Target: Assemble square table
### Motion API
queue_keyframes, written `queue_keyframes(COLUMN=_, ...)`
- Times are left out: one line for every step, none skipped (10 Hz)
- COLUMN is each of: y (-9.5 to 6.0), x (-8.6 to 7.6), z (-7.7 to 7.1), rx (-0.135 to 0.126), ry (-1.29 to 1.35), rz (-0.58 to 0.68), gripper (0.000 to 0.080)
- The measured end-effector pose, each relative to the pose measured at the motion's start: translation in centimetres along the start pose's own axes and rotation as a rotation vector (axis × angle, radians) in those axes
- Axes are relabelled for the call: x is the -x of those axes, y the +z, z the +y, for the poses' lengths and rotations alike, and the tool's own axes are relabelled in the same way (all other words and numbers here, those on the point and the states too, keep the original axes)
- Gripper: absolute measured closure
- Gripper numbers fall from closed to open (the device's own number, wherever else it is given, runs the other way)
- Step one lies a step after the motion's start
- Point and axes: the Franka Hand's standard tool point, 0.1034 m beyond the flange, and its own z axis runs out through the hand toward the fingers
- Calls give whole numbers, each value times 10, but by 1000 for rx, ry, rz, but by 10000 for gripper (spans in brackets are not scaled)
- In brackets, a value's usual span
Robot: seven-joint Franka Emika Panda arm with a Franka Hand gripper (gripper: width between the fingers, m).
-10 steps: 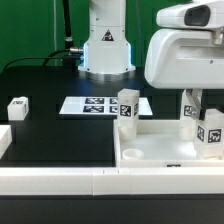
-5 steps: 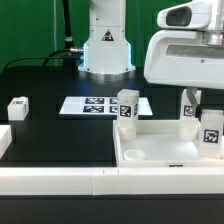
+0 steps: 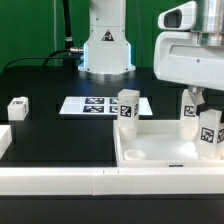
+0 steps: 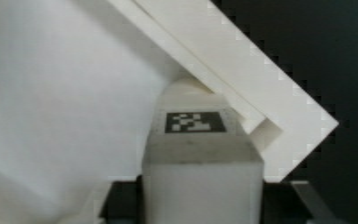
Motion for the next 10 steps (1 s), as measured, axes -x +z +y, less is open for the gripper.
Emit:
queue_keyframes(y=0, x=0, z=0, rx=0, ry=26, rz=0, gripper=512)
queue_keyframes(y=0, x=0, z=0, rx=-2, ry=91, rz=-2, gripper=483)
queue_keyframes(y=0, x=0, z=-1, rx=-3, ry=96, rz=-3, gripper=483)
queue_keyframes(y=1, x=0, z=-1, rx=-3, ry=81, rz=-3, gripper=265)
queue_keyframes(y=1, x=1, z=0, rx=0, ry=14, rz=-3, gripper=265)
queue_keyframes(y=1, x=6, z=-1, rx=12, ry=-12, rz=-4, gripper=177)
queue_keyframes(y=1, x=11, z=-2, rx=9, ry=-46, rz=-3, gripper=156)
queue_keyframes(y=1, x=11, z=-2, rx=9, ry=-135, rz=-4, gripper=156)
queue_keyframes(y=1, x=10, z=-2, rx=10, ry=-194, rz=-4, gripper=151)
queue_keyframes(y=1, x=10, z=-2, rx=10, ry=-291, rz=-5, gripper=151)
